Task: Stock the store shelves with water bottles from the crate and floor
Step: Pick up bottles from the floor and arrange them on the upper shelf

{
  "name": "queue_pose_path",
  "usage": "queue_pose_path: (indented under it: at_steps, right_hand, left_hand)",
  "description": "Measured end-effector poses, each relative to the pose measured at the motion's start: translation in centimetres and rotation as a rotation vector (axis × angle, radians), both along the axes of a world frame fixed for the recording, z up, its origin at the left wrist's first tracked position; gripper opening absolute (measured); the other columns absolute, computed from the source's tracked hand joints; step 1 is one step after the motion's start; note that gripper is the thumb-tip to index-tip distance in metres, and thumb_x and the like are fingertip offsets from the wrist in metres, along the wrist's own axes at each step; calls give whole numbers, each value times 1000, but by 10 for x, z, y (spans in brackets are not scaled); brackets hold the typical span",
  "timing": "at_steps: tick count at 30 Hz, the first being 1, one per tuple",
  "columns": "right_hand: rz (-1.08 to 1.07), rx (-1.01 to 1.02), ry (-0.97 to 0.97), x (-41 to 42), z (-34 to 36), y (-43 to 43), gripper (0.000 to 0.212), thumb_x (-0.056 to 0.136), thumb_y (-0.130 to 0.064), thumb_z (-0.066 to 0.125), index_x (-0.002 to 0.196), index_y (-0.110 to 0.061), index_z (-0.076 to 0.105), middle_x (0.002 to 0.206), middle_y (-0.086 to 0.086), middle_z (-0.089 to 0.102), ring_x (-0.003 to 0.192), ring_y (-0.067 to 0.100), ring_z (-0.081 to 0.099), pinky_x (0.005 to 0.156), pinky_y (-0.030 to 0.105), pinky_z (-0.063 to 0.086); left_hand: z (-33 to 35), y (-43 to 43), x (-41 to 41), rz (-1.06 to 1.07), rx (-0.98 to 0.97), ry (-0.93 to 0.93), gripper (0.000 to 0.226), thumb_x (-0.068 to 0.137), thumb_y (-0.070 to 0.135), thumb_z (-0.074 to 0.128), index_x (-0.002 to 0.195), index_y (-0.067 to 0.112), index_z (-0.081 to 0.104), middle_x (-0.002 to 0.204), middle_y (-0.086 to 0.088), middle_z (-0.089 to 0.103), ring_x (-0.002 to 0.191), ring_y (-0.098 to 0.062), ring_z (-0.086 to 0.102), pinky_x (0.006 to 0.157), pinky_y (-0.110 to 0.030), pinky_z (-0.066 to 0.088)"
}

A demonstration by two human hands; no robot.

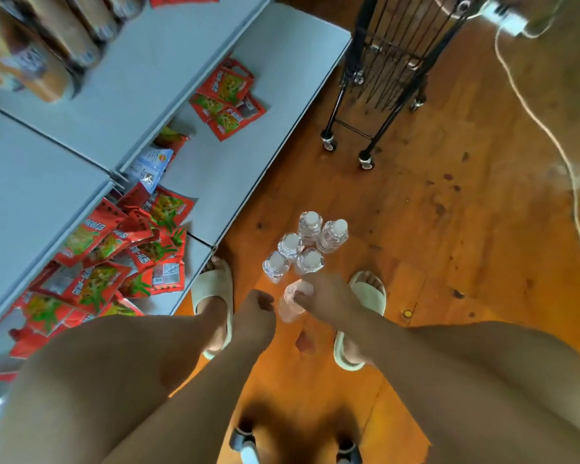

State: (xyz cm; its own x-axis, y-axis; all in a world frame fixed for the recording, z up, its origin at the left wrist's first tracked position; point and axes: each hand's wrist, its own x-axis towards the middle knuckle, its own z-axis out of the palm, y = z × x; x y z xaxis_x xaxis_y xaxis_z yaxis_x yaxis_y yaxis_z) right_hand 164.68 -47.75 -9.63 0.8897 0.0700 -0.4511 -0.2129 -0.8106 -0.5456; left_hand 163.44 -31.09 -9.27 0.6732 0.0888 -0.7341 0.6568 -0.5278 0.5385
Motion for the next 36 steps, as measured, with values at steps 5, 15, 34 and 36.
queue_pose_path:
  at_steps: [5,15,34,36]
  right_hand:
    - [-38,141,-83,-3,82,-22,46,83,-23,73,53,-4,44,48,-2,33,47,13,30,48,26,21]
    - [-279,540,-199,-57,242,-39,64,93,-46,67,53,0,48,43,6,38,39,17,36,60,31,44]
    - [-268,787,-13,-189,205,67,33,99,-45,54,102,-22,79,101,-4,79,100,13,73,96,41,55]
    - [-228,777,4,-186,204,83,33,100,-39,57,99,-15,79,98,0,79,97,17,74,96,41,54]
  left_hand:
    - [53,-1,-23,-280,-181,-70,84,71,1,86,140,23,44,125,2,50,108,-11,52,75,-24,48]
    - [149,12,-88,-254,-450,-326,59,79,25,87,128,38,57,105,12,76,91,-7,73,77,-26,58]
    - [187,41,-186,357,-512,-349,66,87,66,57,120,9,65,103,-15,76,87,-27,77,64,-34,59]
    - [190,56,-191,400,-481,-379,60,92,62,54,120,11,65,100,-14,77,84,-27,77,62,-33,58]
